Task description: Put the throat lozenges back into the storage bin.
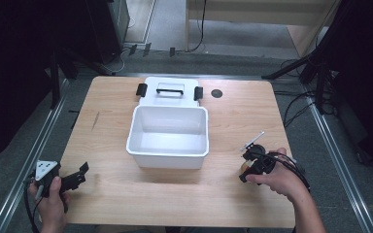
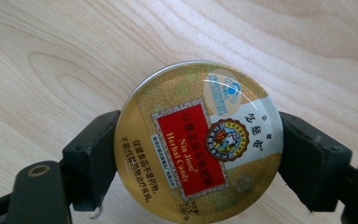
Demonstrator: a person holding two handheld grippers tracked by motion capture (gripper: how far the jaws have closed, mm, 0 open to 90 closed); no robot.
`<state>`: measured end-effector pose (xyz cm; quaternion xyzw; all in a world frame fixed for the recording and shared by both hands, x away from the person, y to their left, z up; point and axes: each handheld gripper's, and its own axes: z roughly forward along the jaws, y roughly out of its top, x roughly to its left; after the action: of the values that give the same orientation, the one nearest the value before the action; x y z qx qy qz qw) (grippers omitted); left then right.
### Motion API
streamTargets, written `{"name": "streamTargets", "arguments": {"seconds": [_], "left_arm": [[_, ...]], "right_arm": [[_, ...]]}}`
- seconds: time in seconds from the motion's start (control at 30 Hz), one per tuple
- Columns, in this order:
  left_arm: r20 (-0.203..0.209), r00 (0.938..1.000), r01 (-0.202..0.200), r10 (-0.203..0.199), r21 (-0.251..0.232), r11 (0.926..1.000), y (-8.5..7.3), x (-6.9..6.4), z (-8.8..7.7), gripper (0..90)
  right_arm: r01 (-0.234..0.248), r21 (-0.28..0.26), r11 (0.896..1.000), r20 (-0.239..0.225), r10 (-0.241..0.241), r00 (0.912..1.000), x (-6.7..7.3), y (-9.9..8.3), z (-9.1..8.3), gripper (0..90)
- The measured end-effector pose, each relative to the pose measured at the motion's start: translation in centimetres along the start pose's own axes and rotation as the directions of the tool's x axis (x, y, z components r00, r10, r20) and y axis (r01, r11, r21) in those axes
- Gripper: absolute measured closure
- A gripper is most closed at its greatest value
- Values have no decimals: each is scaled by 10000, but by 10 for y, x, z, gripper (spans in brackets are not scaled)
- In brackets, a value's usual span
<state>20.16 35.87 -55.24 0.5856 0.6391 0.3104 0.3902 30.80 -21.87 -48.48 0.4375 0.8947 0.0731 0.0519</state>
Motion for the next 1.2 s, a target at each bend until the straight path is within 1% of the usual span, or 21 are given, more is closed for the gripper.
{"name": "streamTargets", "arguments": {"seconds": [0.2,0.23,0.37,0.5,0.73,0.83,0.9,1.2], "left_arm": [[53,10000,14,-15,33,10000,0,1,0,0],[79,9999,65,-65,29,10000,0,2,0,0],[90,9999,69,-69,21,10000,0,2,0,0],[89,9999,69,-70,35,10000,0,2,0,0],[116,9999,90,-90,50,9999,0,2,0,0],[146,9998,102,-102,56,9999,0,2,0,0],[169,9998,125,-126,44,9999,0,2,0,0],[244,9995,204,-206,56,9998,0,3,0,0]], "right_arm": [[211,-97,9997,7,-211,9998,0,8,-8,204],[233,-92,9997,20,-233,9997,0,11,-11,204],[300,-292,9991,-23,-301,9995,-2,16,-17,205],[434,-378,9983,-51,-436,9990,-3,23,-23,205],[690,-465,9965,-47,-693,9976,-2,37,-36,205],[651,-471,9968,-42,-653,9979,-1,41,-40,205],[727,-509,9961,-57,-731,9973,-1,47,-44,205],[959,-605,9936,-66,-964,9953,1,62,-54,205]]}}
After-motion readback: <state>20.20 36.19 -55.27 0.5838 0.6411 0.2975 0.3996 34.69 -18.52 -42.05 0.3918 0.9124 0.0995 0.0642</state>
